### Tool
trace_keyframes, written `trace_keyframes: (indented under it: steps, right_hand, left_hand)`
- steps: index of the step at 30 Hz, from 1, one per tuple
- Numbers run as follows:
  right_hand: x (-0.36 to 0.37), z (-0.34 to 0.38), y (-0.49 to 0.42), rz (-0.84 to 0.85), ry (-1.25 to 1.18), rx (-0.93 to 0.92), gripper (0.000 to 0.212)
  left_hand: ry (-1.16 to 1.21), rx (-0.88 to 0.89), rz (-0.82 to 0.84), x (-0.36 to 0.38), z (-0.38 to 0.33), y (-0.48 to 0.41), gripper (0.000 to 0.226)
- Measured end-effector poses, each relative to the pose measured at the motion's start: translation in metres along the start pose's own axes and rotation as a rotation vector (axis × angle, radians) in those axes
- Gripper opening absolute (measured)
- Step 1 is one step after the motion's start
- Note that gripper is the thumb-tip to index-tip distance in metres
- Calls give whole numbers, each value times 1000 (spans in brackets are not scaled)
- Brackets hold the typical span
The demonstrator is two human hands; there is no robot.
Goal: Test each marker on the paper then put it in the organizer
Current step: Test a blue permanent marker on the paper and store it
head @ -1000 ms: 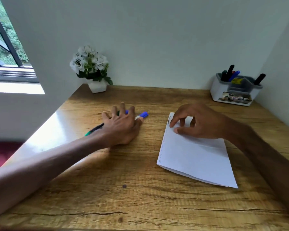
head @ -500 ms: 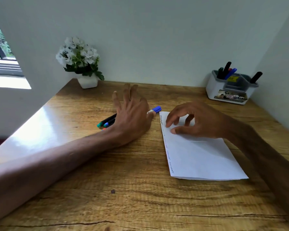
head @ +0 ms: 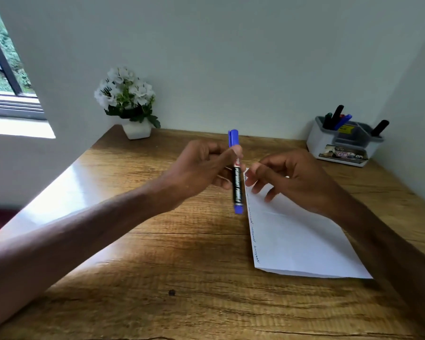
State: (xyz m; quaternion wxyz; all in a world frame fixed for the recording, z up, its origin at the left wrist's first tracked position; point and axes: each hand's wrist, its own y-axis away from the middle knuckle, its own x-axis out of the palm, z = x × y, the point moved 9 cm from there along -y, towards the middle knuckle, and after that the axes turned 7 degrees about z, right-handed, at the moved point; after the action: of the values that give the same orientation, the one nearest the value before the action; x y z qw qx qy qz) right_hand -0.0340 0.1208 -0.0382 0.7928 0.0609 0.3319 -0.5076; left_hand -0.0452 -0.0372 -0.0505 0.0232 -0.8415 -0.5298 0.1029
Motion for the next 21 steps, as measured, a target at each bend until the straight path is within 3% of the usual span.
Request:
trace_keyframes:
  steps: [3, 6, 12, 17, 21]
  right_hand:
    - [12, 7, 0, 74, -180, 25, 36]
    - [19, 13, 1, 136, -189, -9, 25]
    - [-6, 10, 4, 135, 302, -13, 13]
    - [10, 18, 8, 180, 490, -112, 28]
    - [16, 21, 11, 185, 593, -135, 39]
  left_hand:
    - [88, 40, 17, 5, -4, 4, 30]
    - [2, 100, 13, 6, -8, 5, 24]
    - [-218, 173, 3, -11, -16, 4, 22]
    - [-279, 92, 4, 12, 12, 10, 17]
    - [-347, 126, -41, 27, 14, 22, 19]
